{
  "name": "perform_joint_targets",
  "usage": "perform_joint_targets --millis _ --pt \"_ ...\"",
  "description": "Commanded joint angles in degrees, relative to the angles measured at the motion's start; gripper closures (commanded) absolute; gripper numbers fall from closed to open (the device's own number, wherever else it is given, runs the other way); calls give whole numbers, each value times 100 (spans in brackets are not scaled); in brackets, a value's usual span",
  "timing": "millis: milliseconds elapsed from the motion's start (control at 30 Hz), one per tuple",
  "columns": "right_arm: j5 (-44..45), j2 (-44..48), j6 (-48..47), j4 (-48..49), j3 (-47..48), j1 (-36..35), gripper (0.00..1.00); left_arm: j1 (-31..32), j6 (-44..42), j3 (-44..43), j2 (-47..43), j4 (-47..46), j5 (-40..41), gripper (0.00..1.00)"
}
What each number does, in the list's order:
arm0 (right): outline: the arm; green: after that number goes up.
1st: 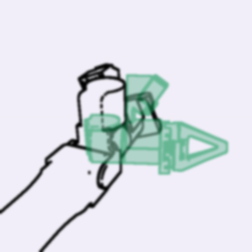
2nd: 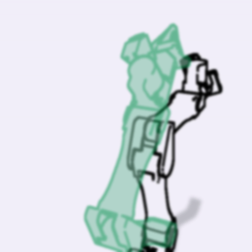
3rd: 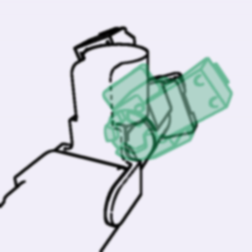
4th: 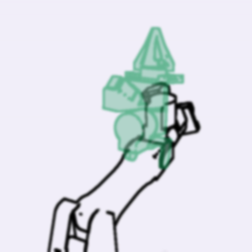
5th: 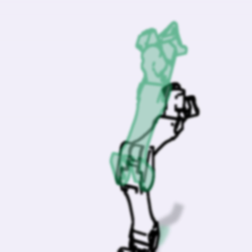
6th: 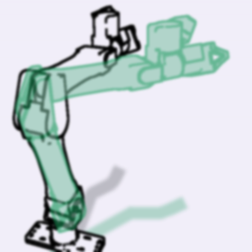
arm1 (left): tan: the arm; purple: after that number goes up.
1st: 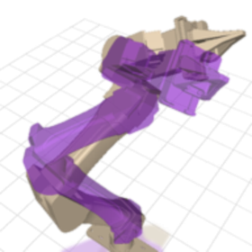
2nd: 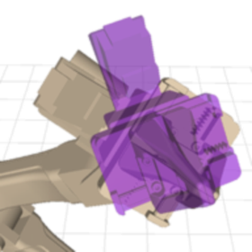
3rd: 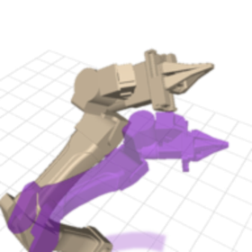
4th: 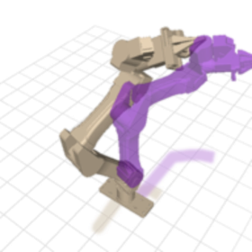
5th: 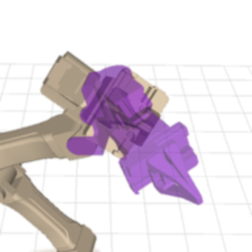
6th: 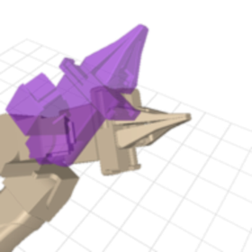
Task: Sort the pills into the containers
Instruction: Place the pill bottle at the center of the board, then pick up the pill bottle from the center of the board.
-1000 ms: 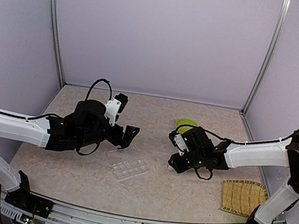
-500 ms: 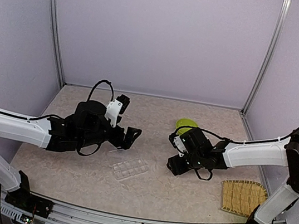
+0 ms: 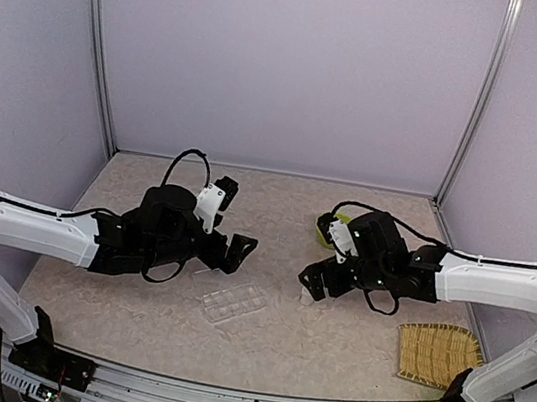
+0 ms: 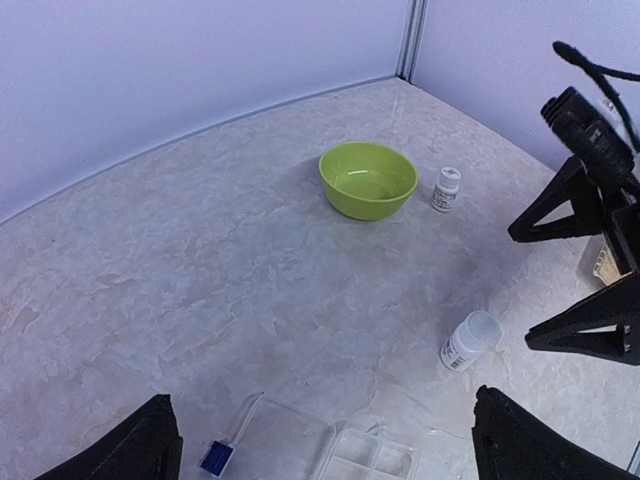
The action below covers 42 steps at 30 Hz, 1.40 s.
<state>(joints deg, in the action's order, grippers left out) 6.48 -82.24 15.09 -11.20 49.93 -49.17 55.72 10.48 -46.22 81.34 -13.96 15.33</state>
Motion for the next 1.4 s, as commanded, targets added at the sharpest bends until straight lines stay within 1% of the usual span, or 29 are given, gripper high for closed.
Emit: perform_joint_targets --millis 0,233,400,567,800,933,1033,1133,1200,1267,1367 --pt "-118 467 41 90 -232 189 0 81 12 -144 144 -101 -124 1" --pt "-397 965 263 185 -617 760 0 127 -89 -343 311 -109 -443 1" --pt "-471 1180 406 249 -905 1105 0 245 -255 -778 715 131 -617 1" --pt "-441 1352 478 307 -1127 1301 0 323 -367 -1200 1150 249 -890 1" --pt "-120 1696 683 340 -1401 1509 0 334 -378 -1713 1690 397 -939 1" --pt "157 1872 800 259 -1516 1537 0 355 -253 -1768 1720 255 -431 1" --pt "209 2011 799 299 -1614 1542 0 408 -35 -1590 1558 -169 477 1" --pt "262 2107 820 382 -1723 1553 0 430 -26 -1614 1470 -237 895 1" --pt "266 2116 822 421 -1761 1559 0 422 -26 -1732 1526 -133 1023 1" --pt "252 2094 837 441 -1777 1569 0 428 -99 -1800 1580 -83 984 1" --pt "230 2072 851 457 -1800 1580 0 422 -233 -1726 1646 -354 601 1"
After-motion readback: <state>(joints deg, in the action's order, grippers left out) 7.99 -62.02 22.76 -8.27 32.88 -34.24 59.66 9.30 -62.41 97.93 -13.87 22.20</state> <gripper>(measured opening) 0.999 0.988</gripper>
